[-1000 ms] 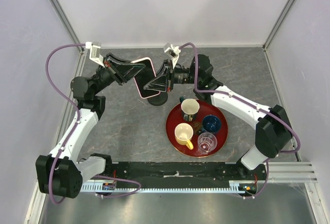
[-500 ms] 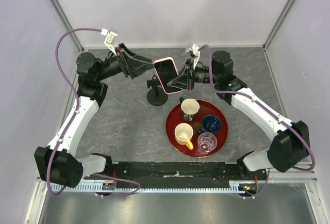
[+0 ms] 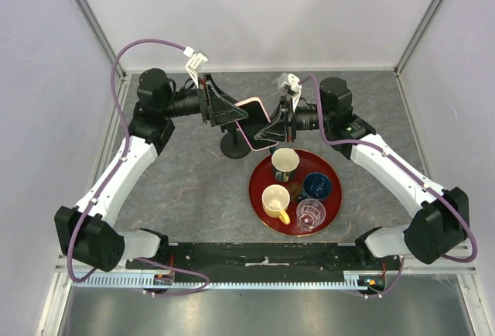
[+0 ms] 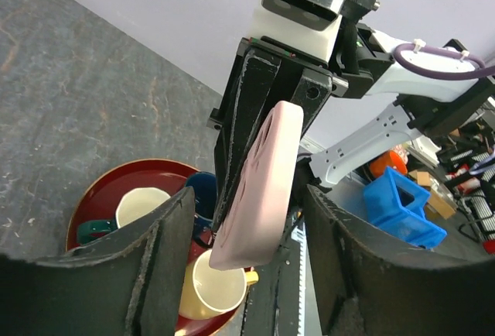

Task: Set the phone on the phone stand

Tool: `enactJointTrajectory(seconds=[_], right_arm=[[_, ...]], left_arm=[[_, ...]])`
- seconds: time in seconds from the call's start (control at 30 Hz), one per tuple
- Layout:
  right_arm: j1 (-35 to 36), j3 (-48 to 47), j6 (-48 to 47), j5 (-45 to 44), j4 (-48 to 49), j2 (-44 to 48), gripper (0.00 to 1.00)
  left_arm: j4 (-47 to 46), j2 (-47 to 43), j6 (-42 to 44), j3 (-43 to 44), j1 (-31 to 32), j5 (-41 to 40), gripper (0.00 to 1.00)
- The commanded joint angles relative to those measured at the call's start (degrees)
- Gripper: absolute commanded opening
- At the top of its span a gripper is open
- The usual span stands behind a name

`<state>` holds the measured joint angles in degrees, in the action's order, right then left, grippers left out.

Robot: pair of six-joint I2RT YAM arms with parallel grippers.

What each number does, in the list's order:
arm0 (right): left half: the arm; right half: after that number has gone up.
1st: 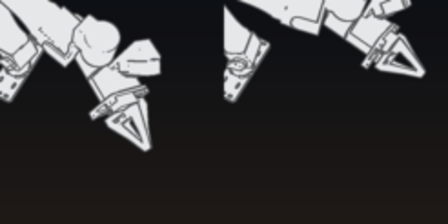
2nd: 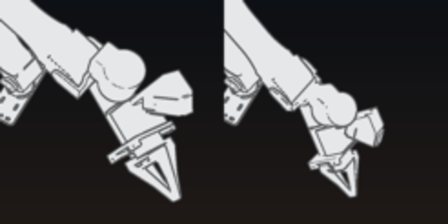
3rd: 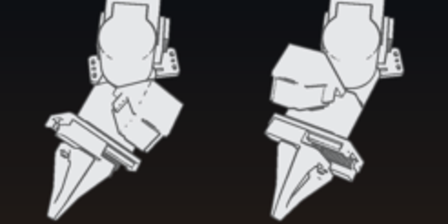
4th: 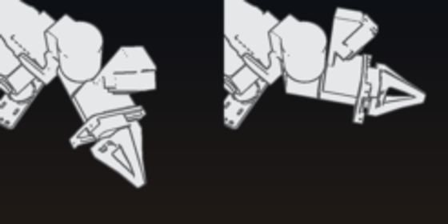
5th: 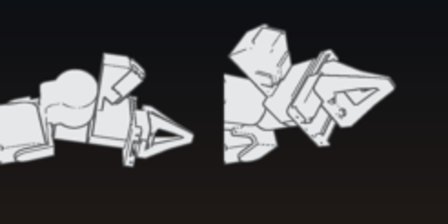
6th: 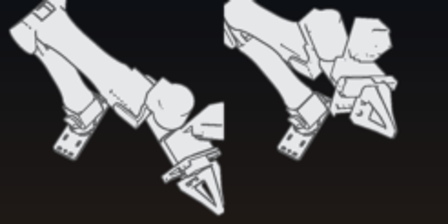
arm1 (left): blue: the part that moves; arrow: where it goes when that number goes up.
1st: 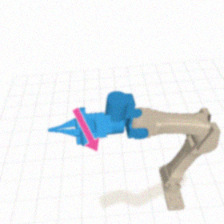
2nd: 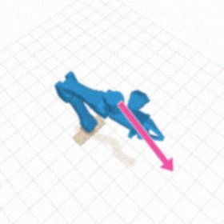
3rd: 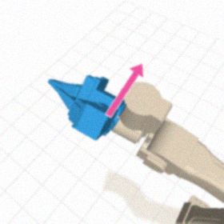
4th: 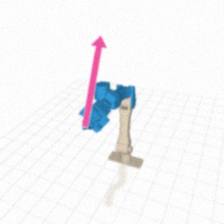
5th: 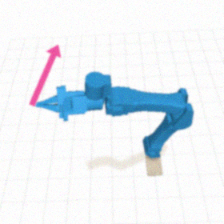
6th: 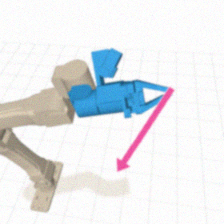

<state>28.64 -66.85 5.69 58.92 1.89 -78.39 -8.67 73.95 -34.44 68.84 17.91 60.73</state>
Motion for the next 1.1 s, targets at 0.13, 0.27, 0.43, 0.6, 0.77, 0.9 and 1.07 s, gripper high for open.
enactJointTrajectory(seconds=[0.13,0.27,0.43,0.6,0.77,0.9,1.07], right_arm=[[0.18,-1.0,-1.65,3.66,3.29,1.4,0.0],[0.27,-1.27,-1.3,3.57,3.29,0.7,0.0],[0.45,-1.44,-1.21,3.4,3.29,0.69,0.0],[0.89,-1.79,-0.69,3.05,3.65,0.08,0.0],[1.5,-2.23,-0.51,2.35,3.56,-0.45,0.0],[1.59,-2.41,-0.33,1.03,3.47,-0.45,0.0],[1.5,-2.93,-0.07,-4.24,2.59,-0.18,0.37]], left_arm=[[4.71,0.84,5.61,3.76,2.12,2.55,0.5],[4.8,0.67,5.87,3.85,2.3,2.64,0.49],[4.8,0.67,6.31,3.67,3.18,2.55,0.49],[4.8,0.58,6.49,3.58,3.62,2.2,0.49],[5.41,0.32,7.27,3.76,4.5,0.8,0.41],[8.3,-0.47,9.56,4.55,5.11,-1.83,0.27],[12.44,-3.1,13.69,4.55,5.12,-10.44,0.02]])
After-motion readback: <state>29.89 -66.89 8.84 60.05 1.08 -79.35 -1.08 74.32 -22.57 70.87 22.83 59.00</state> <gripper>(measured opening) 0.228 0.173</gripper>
